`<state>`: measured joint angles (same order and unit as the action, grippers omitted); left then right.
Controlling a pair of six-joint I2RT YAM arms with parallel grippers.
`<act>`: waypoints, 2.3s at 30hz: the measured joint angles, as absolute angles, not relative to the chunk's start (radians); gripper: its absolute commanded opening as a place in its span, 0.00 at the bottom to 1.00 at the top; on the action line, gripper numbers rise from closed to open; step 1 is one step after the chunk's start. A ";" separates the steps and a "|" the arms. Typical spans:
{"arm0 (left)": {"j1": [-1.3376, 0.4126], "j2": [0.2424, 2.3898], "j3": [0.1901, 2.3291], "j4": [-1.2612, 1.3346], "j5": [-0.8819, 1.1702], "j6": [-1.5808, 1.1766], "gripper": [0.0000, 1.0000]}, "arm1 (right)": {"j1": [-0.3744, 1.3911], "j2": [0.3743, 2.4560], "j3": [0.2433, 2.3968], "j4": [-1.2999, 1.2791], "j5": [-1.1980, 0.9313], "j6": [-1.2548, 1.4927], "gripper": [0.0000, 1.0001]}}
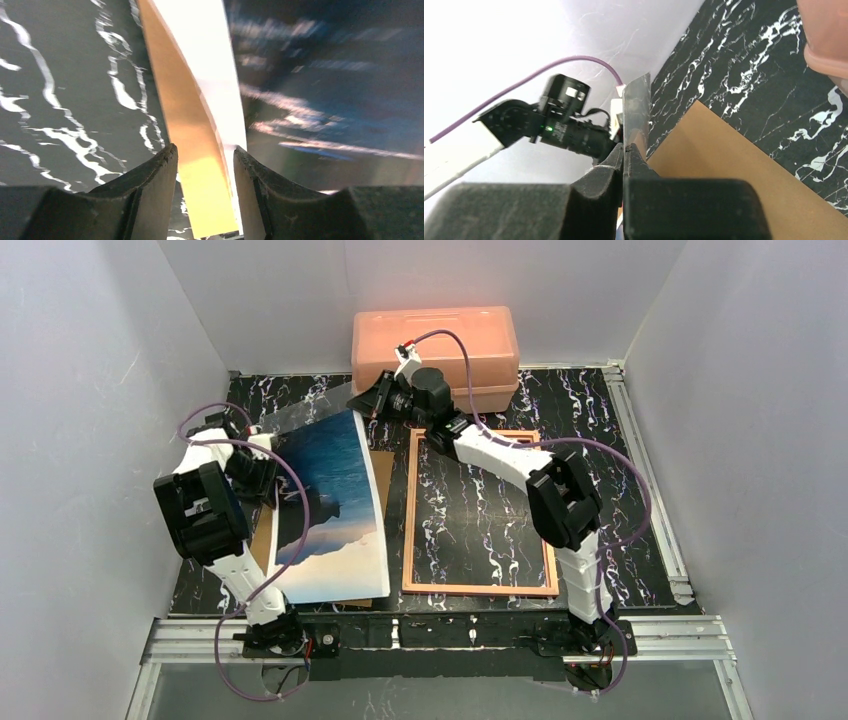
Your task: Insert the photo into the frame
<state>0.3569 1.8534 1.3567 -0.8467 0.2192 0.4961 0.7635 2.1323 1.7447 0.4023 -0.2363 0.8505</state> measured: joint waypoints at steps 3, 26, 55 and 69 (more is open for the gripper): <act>0.352 1.839 1.289 -0.853 0.228 0.518 0.44 | 0.767 2.080 1.703 0.423 -0.234 0.834 0.11; 0.276 1.766 1.108 -0.716 0.075 0.552 0.26 | 0.766 2.050 1.478 0.442 -0.238 0.852 0.47; 0.266 1.759 1.134 -0.704 0.093 0.554 0.28 | 0.738 1.965 1.551 0.241 -0.148 0.696 0.12; 0.266 1.759 1.139 -0.693 0.094 0.554 0.27 | 0.722 1.872 1.560 0.189 -0.106 0.646 0.62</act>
